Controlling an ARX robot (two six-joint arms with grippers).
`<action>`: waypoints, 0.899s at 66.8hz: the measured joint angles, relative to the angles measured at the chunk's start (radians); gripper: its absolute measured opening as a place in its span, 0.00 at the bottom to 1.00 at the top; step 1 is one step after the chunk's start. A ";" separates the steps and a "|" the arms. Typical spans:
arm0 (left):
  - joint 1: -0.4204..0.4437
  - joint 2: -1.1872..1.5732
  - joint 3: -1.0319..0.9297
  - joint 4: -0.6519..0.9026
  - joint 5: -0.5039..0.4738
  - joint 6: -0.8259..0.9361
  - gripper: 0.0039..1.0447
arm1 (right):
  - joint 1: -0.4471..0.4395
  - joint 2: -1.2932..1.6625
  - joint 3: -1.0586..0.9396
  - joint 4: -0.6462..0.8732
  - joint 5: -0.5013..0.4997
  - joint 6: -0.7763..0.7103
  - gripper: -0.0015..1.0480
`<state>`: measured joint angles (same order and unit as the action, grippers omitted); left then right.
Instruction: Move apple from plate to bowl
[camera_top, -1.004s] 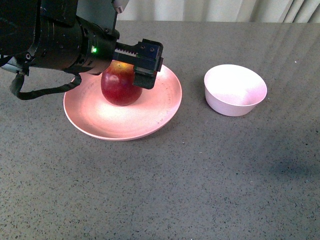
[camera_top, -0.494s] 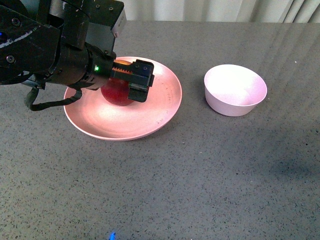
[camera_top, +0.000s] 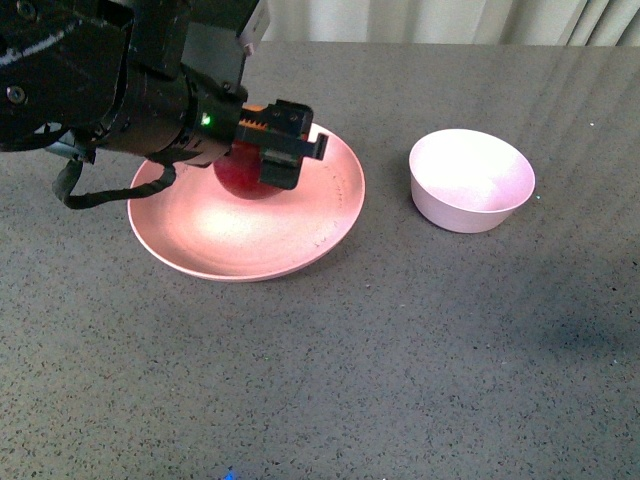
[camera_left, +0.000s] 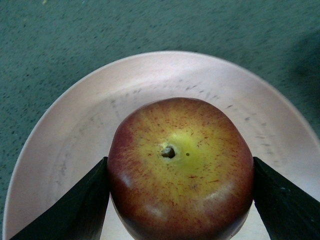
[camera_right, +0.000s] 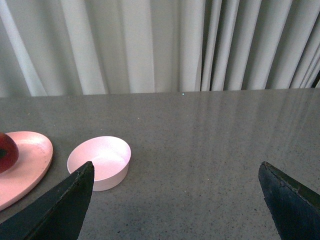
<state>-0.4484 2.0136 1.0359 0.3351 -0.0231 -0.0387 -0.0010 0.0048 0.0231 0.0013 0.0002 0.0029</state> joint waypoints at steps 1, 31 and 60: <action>-0.003 -0.004 0.001 -0.002 0.002 -0.002 0.68 | 0.000 0.000 0.000 0.000 0.000 0.000 0.91; -0.151 -0.017 0.164 -0.041 0.023 -0.092 0.68 | 0.000 0.000 0.000 0.000 0.000 0.000 0.91; -0.250 0.110 0.283 -0.049 0.036 -0.121 0.68 | 0.000 0.000 0.000 0.000 0.000 0.000 0.91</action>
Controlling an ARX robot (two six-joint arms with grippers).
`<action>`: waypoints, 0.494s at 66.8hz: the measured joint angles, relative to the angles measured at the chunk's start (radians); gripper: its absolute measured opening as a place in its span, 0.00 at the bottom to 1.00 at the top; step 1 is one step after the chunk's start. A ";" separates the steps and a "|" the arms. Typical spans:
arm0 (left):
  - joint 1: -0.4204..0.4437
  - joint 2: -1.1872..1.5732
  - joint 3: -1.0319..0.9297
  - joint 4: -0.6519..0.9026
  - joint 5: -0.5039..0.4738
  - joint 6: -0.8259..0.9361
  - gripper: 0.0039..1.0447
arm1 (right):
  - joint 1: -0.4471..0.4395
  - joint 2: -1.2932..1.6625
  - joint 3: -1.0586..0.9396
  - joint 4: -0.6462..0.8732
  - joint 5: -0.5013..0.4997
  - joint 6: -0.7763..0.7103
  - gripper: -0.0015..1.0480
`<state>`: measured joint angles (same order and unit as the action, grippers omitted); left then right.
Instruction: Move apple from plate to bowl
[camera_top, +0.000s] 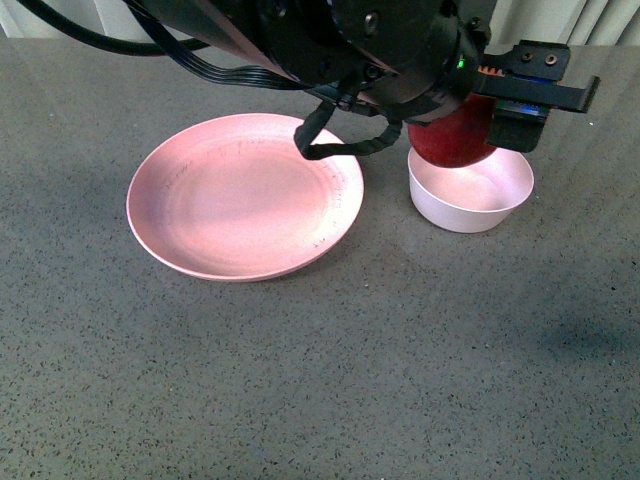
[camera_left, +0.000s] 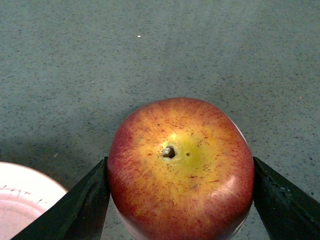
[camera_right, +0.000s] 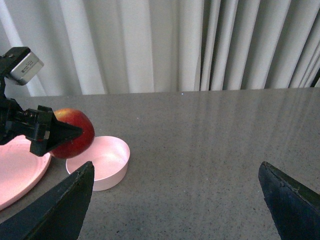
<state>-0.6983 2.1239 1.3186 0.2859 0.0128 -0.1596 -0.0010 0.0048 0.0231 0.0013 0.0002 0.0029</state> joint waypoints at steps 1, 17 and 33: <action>-0.003 0.004 0.005 0.000 0.005 -0.001 0.68 | 0.000 0.000 0.000 0.000 0.000 0.000 0.91; -0.035 0.053 0.046 -0.001 0.018 -0.003 0.68 | 0.000 0.000 0.000 0.000 0.000 0.000 0.91; -0.039 0.085 0.089 -0.011 -0.001 0.009 0.68 | 0.000 0.000 0.000 0.000 0.000 0.000 0.91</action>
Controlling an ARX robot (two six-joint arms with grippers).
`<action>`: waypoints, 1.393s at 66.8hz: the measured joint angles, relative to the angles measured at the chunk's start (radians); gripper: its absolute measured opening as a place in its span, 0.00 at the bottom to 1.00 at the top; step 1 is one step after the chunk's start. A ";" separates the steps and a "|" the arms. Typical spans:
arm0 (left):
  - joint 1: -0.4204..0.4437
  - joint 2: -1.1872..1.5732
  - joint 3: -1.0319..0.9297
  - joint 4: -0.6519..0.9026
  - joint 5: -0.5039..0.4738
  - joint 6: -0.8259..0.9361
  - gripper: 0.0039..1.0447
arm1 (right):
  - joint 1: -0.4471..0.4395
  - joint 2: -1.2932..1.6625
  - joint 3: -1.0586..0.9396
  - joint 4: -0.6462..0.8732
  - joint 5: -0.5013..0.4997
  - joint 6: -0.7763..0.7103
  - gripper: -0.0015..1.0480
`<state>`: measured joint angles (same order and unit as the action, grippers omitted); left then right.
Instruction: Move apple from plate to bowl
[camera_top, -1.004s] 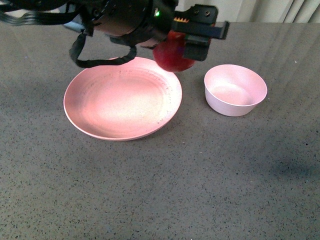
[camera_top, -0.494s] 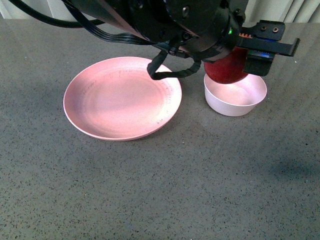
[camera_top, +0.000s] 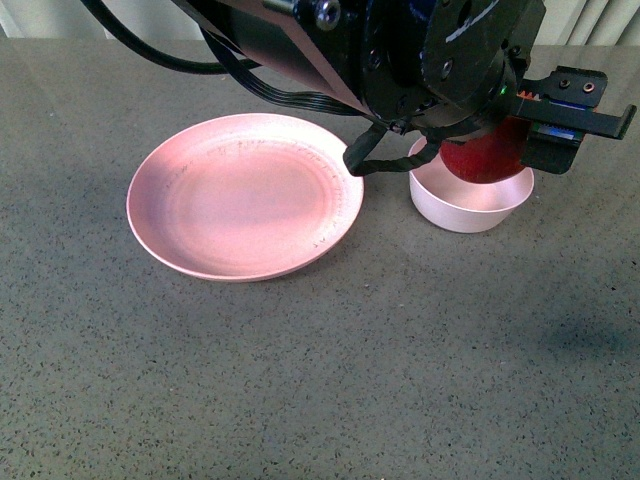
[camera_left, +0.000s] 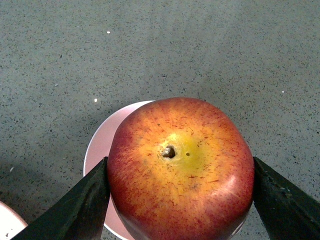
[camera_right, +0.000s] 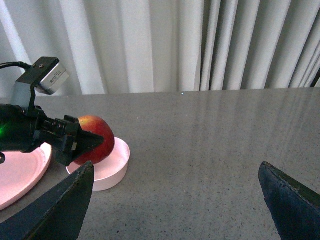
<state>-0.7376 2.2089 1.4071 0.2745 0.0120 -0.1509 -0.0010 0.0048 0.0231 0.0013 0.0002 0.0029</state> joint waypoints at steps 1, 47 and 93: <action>0.000 0.004 0.005 0.000 -0.005 0.000 0.68 | 0.000 0.000 0.000 0.000 0.000 0.000 0.91; 0.012 0.012 0.003 -0.010 -0.045 -0.023 0.92 | 0.000 0.000 0.000 0.000 0.000 0.000 0.91; 0.308 -0.391 -0.584 0.449 -0.140 -0.061 0.83 | 0.000 0.000 0.000 0.000 0.000 0.000 0.91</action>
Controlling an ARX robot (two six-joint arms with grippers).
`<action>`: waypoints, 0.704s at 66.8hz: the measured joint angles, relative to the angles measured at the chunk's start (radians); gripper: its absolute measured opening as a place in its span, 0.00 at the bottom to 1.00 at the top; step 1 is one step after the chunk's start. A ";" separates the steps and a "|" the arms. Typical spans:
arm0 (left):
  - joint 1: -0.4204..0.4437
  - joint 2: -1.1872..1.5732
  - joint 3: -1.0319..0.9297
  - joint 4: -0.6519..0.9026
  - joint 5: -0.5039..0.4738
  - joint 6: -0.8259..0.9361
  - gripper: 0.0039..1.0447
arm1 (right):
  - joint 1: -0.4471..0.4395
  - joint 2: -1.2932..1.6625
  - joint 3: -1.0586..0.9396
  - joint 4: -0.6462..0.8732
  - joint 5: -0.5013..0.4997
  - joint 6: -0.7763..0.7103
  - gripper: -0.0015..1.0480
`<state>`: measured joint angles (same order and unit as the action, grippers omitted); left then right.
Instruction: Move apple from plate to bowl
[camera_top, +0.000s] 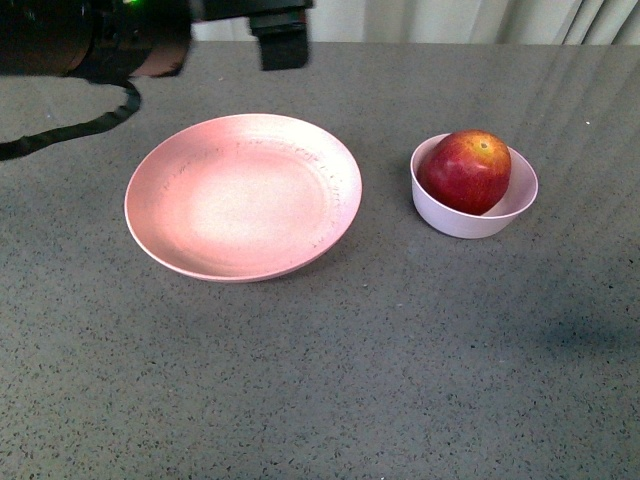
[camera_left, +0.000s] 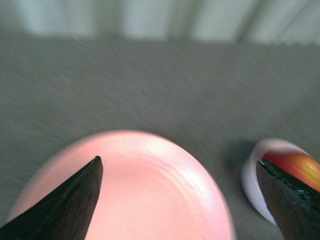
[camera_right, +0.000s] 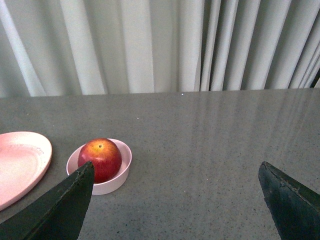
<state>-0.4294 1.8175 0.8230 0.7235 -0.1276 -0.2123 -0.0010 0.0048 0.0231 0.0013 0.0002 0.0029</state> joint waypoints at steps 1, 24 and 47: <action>0.003 0.000 -0.018 0.043 -0.036 0.015 0.81 | 0.000 0.000 0.000 0.000 -0.003 0.000 0.91; 0.172 -0.294 -0.484 0.454 -0.126 0.193 0.19 | 0.000 0.000 0.000 0.000 0.000 0.000 0.91; 0.290 -0.618 -0.695 0.333 -0.006 0.201 0.01 | 0.000 0.000 0.000 0.000 0.000 0.000 0.91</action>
<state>-0.1390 1.1992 0.1276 1.0565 -0.1337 -0.0109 -0.0010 0.0048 0.0231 0.0013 0.0002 0.0029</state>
